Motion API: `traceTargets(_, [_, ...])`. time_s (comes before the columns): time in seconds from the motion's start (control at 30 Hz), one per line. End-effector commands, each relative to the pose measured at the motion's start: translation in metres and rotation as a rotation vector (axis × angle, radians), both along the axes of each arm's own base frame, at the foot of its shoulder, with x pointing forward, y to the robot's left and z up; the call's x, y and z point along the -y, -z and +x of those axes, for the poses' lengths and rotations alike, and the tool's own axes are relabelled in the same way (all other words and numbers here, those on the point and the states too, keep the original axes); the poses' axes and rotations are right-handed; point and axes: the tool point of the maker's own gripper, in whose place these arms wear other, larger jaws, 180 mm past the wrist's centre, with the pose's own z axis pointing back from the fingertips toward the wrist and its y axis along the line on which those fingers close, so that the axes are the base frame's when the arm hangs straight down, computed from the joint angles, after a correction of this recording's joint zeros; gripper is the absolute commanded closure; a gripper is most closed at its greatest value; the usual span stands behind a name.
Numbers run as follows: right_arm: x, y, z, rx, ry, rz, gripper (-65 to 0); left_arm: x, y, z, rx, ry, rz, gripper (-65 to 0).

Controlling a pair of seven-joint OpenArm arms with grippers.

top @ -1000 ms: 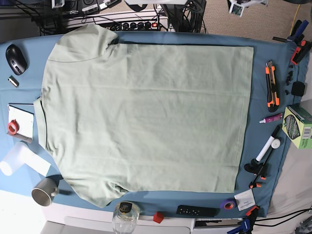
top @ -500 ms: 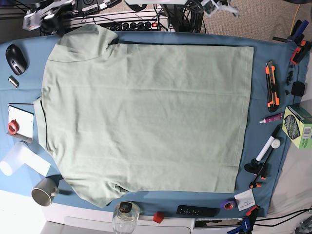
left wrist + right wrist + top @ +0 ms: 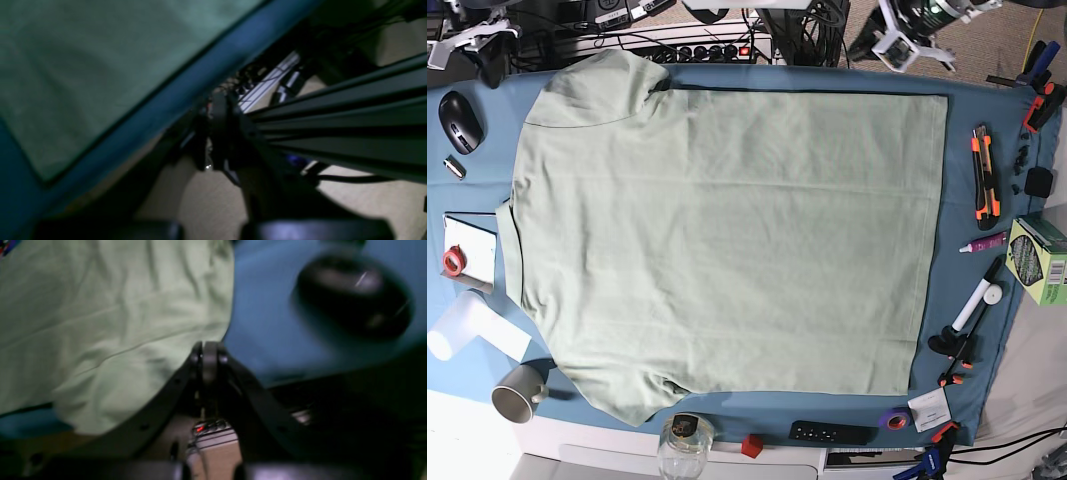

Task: Fold the T-shirt properly
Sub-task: 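Move both grippers down to the shirt's shoulder corners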

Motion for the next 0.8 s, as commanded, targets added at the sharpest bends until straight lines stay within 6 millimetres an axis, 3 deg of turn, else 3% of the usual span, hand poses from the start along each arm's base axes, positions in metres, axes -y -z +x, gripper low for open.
traceTargets(0.0, [0.003, -0.01, 0.004, 0.023, -0.016, -0.034, 0.0, 0.003, -0.008, 0.001, 0.02, 0.006, -0.025, -5.6])
traceTargets(0.13, [0.005, -0.002, 0.007, -0.013, -0.014, -0.057, 0.0, 0.003, -0.009, 0.002, 0.023, 0.005, -0.028, -5.7])
traceTargets(0.17, [0.005, -0.001, 0.009, -0.016, -0.015, -0.055, -4.5, 0.003, -0.009, 0.002, 0.023, 0.005, -0.027, -5.7])
traceTargets(0.27, [0.012, 0.0, 0.012, -0.011, 0.046, -0.036, -26.5, 0.003, -0.009, 0.001, 0.022, 0.006, -0.027, -5.7])
traceTargets(0.3, [0.017, 0.003, 0.011, -0.021, 0.091, -0.024, -28.7, 0.003, -0.008, 0.001, 0.02, 0.006, -0.024, -5.7])
traceTargets(0.47, [0.017, 0.02, 0.004, -0.088, 0.172, 0.038, -28.8, 0.003, -0.009, 0.007, 0.035, 0.008, -0.017, -5.8])
traceTargets(0.67, [-0.008, 0.031, 0.013, -0.063, 0.147, 0.131, -28.8, -0.006, -0.007, 0.021, 0.048, -0.037, 0.019, -20.5])
traceTargets(0.77, [-0.022, 0.041, 0.019, -0.075, 0.118, 0.162, -28.8, -0.007, -0.007, 0.023, 0.053, -0.045, 0.021, -21.8])
